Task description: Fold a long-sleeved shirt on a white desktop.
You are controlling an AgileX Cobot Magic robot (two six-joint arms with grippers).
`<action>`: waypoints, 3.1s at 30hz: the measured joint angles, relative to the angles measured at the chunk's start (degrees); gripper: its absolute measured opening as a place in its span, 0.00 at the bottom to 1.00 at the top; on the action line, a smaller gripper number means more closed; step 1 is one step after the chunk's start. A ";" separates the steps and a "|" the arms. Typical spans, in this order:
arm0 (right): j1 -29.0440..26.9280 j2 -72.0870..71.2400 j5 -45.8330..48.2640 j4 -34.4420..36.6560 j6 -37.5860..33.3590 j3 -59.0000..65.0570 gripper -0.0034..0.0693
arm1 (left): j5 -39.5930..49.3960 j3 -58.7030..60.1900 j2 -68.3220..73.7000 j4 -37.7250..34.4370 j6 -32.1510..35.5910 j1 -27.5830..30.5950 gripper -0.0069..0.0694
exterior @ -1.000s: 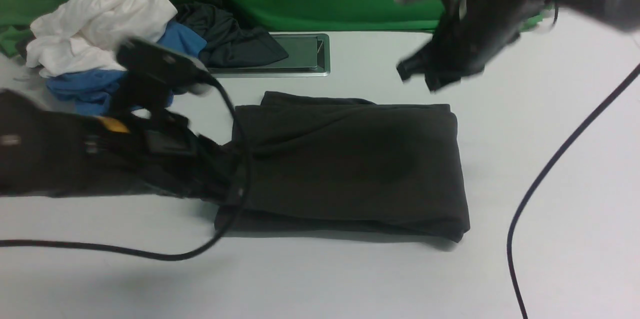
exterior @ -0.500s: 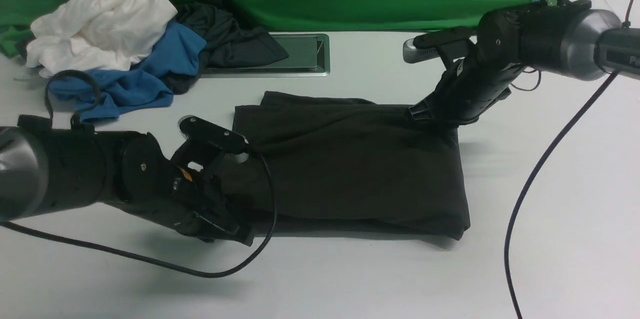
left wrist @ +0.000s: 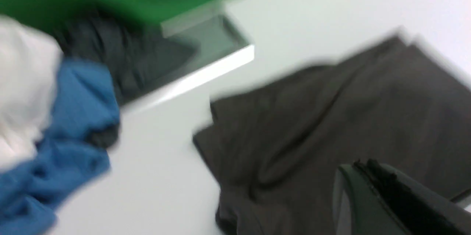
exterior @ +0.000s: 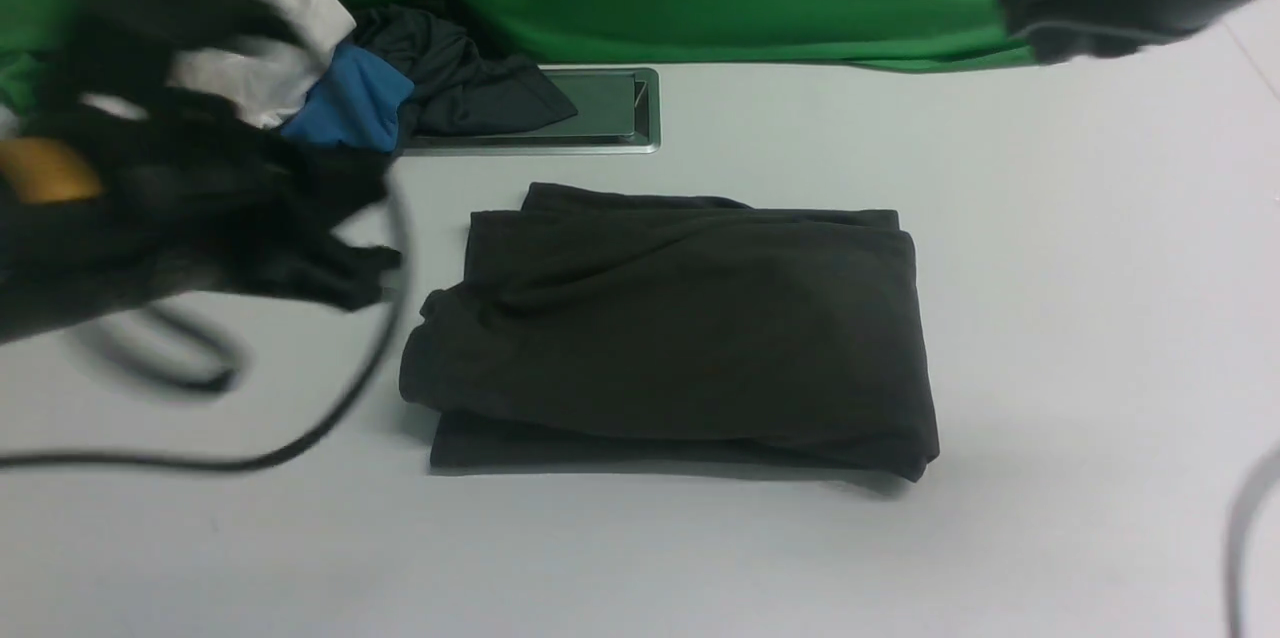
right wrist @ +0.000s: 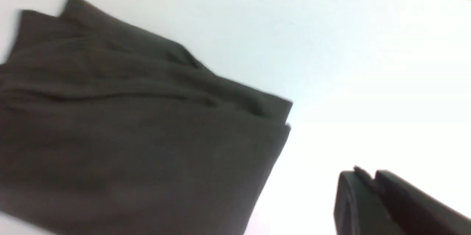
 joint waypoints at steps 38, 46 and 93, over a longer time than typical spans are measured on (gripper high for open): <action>1.99 -64.83 -15.73 -0.12 13.26 56.41 0.34 | -2.31 25.82 -50.45 -3.66 2.76 0.00 0.12; -0.86 -68.57 -20.24 -1.32 8.00 59.93 0.13 | -2.31 25.82 -50.45 -3.66 2.76 0.00 0.12; -6.46 -84.92 -39.76 -1.32 3.17 83.76 0.13 | -4.98 28.85 -50.45 -5.36 2.99 1.01 0.12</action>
